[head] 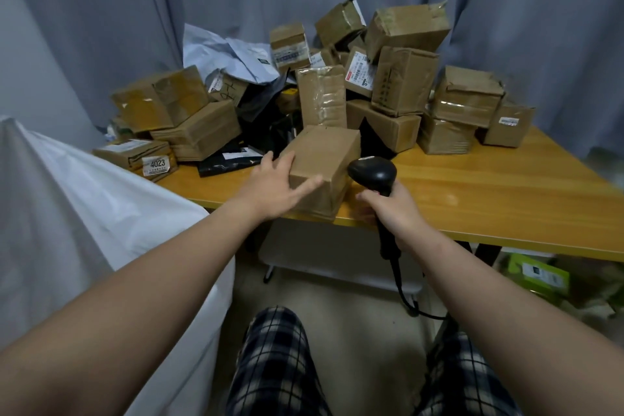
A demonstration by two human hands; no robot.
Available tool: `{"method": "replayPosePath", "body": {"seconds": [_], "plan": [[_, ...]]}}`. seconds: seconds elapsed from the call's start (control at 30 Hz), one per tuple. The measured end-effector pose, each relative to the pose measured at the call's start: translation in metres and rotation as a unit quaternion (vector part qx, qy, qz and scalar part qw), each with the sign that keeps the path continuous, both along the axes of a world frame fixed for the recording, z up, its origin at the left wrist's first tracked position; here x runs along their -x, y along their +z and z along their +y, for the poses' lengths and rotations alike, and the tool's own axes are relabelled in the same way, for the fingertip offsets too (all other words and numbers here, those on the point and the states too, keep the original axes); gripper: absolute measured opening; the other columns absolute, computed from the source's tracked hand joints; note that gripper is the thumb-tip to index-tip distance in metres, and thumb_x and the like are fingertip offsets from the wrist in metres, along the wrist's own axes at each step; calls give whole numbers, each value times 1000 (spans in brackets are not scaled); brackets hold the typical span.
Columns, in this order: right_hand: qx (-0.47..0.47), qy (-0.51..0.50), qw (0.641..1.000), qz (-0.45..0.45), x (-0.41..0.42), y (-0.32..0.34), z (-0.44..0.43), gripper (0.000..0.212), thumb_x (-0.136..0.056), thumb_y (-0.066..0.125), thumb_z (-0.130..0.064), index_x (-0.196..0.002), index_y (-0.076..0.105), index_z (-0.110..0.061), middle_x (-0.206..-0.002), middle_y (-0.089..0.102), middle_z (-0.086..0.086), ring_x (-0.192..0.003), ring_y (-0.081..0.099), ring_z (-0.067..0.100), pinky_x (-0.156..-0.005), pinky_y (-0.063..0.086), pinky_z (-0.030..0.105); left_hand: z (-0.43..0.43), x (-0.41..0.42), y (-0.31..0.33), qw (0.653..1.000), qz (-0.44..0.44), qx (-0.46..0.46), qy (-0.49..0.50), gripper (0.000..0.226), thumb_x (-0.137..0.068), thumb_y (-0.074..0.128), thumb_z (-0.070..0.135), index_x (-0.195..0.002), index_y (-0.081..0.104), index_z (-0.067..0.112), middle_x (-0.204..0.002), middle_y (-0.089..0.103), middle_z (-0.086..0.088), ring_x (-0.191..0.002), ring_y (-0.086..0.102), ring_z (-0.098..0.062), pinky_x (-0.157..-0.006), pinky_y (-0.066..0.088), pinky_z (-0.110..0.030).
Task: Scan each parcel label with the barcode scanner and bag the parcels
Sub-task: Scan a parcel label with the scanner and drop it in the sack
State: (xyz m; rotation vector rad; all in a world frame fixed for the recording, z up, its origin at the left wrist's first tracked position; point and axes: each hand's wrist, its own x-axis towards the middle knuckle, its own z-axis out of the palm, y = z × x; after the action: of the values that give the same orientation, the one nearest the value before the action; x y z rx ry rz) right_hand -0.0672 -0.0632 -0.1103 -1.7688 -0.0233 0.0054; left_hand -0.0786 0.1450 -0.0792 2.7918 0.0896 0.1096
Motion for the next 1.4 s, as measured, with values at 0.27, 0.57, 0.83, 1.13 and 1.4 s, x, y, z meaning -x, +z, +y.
{"method": "replayPosePath", "body": {"seconds": [0.27, 0.57, 0.83, 1.13, 1.4], "plan": [[-112, -26, 993, -12, 0, 7, -4, 55, -87, 71, -28, -136, 50, -19, -130, 57, 0, -122, 50, 19, -107, 38, 38, -20, -18, 15, 966, -11, 241, 96, 104, -78, 72, 52, -152, 9, 15, -152, 26, -14, -133, 37, -33, -105, 36, -43], [-85, -30, 995, -40, -19, 52, -27, 58, -87, 70, -27, -139, 45, -20, -138, 52, 2, -129, 44, 22, -100, 33, 36, -15, 2, 1, 862, -14, 505, 47, 64, -84, 73, 26, -136, 35, 27, -114, 49, 2, -95, 53, -15, -72, 49, -30], [-142, 0, 989, -26, -15, 62, -42, 34, -87, 69, -34, -119, 59, -24, -116, 64, 0, -115, 56, 23, -109, 39, 50, -16, 15, 5, 904, -195, 374, -72, 36, -85, 68, 3, -107, 45, 20, -127, 36, 6, -119, 41, -16, -101, 44, -35], [-174, -28, 984, 26, -5, 38, -44, 47, -86, 70, -37, -126, 54, -21, -114, 61, -1, -110, 58, 24, -89, 55, 43, -17, -5, -4, 887, -207, 407, 65, 39, -96, 43, 52, -112, 41, 17, -123, 45, -12, -107, 49, -19, -97, 45, -41], [-207, 11, 978, 17, -2, 44, -47, 34, -81, 72, -43, -109, 61, -27, -115, 64, -2, -110, 59, 20, -99, 48, 45, -27, -4, 8, 859, -265, 439, -17, 33, -104, 33, 34, -113, 56, 12, -98, 60, 3, -90, 58, -7, -71, 44, -15]]}}
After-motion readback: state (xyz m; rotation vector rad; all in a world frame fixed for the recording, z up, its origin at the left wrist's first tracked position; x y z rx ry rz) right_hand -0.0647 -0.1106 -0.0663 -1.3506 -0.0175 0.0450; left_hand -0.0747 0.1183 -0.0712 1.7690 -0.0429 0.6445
